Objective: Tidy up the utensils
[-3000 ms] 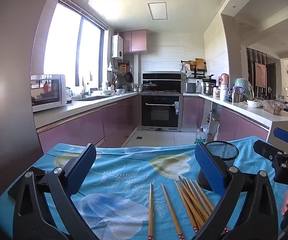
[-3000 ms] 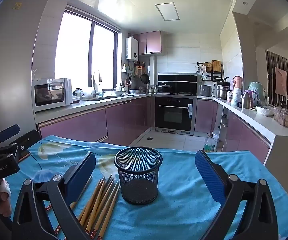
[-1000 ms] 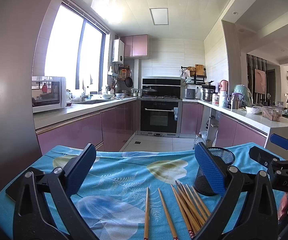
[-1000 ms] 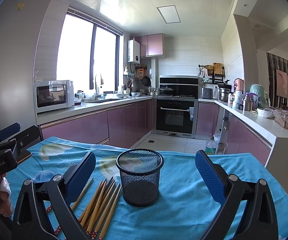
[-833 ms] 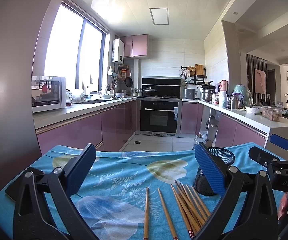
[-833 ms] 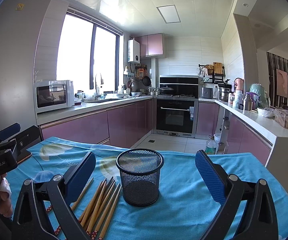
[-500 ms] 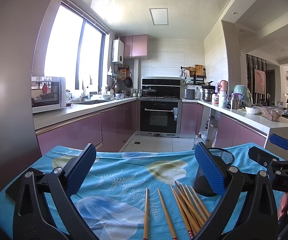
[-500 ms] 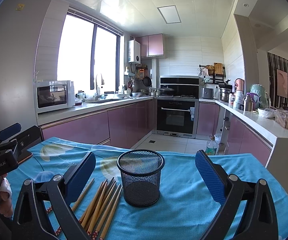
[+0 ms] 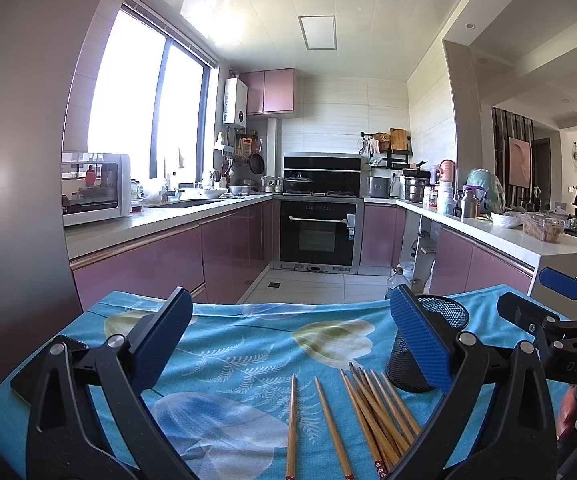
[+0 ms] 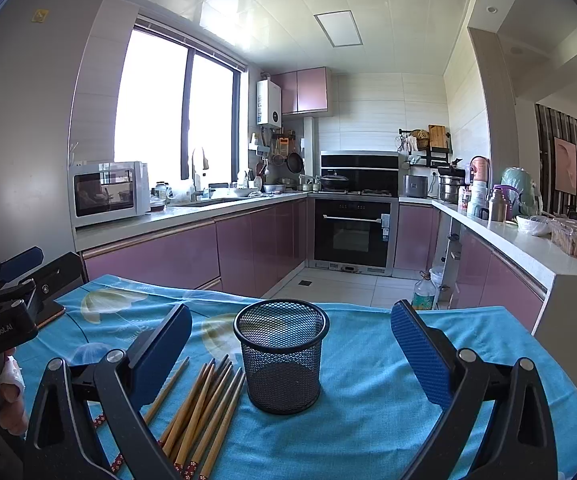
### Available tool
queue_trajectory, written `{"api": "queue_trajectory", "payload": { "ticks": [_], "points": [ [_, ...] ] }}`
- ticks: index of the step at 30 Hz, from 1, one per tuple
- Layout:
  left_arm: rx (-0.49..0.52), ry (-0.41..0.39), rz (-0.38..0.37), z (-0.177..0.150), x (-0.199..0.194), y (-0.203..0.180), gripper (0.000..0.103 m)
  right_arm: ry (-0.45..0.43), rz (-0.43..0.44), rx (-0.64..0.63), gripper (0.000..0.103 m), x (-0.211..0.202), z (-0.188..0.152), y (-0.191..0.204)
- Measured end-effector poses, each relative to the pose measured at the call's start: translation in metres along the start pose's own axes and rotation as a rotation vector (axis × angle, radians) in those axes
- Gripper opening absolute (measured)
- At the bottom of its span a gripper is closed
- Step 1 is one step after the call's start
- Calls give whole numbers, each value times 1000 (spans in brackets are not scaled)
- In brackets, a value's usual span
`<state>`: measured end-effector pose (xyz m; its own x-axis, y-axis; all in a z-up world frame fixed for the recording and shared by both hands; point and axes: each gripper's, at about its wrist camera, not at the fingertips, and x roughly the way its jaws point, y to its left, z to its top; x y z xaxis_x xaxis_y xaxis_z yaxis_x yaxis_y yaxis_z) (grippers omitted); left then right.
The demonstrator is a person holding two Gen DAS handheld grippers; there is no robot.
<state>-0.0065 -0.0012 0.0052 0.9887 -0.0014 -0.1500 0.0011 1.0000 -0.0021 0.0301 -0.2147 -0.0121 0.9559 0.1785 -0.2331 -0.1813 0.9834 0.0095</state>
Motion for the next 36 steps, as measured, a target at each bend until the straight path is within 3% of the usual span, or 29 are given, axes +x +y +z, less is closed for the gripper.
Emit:
{"api": "queue_trajectory", "payload": {
  "ticks": [36],
  "points": [
    [3, 14, -3, -4, 2, -5, 97, 39, 23, 9, 96, 4, -2, -5]
  ]
}}
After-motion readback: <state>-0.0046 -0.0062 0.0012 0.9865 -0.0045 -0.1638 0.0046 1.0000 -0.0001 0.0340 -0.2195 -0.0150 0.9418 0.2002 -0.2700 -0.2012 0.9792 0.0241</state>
